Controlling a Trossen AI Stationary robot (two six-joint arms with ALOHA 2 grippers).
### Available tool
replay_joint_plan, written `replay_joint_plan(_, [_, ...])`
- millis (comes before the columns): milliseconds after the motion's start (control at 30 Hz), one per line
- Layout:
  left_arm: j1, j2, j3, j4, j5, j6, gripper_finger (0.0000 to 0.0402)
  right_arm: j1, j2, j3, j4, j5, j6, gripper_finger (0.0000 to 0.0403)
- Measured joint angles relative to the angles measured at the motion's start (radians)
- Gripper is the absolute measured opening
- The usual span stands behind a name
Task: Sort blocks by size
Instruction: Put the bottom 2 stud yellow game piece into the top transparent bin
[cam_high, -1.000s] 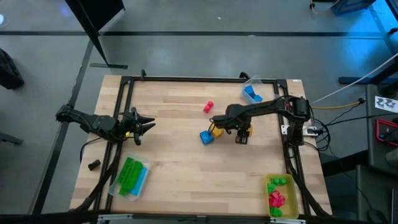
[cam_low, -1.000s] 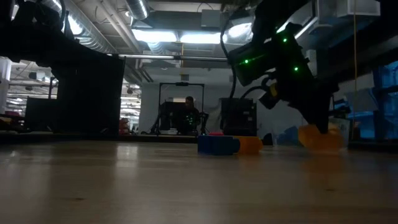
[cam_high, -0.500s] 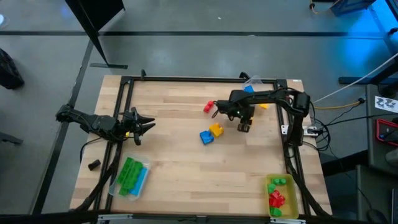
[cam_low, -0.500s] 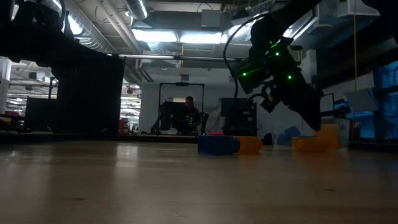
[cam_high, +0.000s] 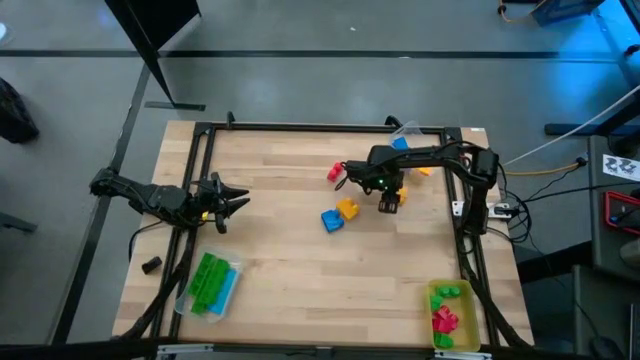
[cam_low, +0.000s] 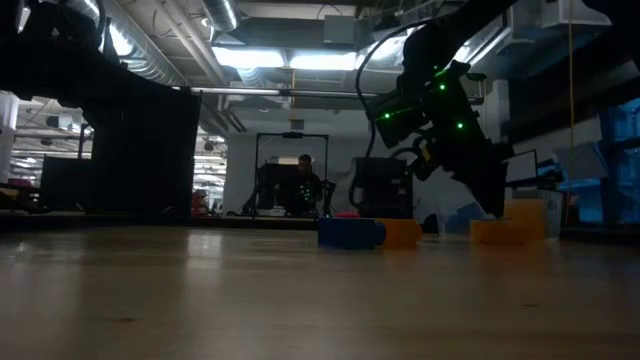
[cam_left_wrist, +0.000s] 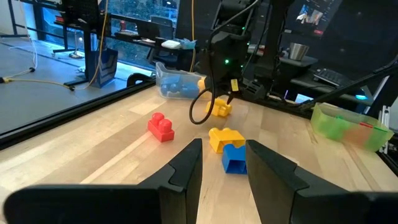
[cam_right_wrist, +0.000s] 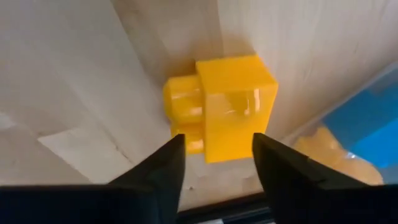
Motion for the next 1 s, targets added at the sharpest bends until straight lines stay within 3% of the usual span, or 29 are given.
replay_joint_plan(200, [0.0, 0.0, 0.0, 0.0, 0.0, 0.0, 0.0107, 0.0, 0.0, 0.0, 0.015, -0.069, 0.001, 0.0259])
replay_joint_plan(333, [0.0, 0.0, 0.0, 0.0, 0.0, 0.0, 0.0107, 0.0, -0.001, 0.0, 0.038, -0.139, -0.026, 0.0285])
replay_joint_plan(667, [0.0, 0.0, 0.0, 0.0, 0.0, 0.0, 0.0107, -0.02, -0.003, 0.001, 0.132, -0.067, -0.026, 0.0292])
replay_joint_plan(1000, [0.0, 0.0, 0.0, 0.0, 0.0, 0.0, 0.0107, -0.018, -0.003, 0.001, 0.03, -0.043, -0.023, 0.0292])
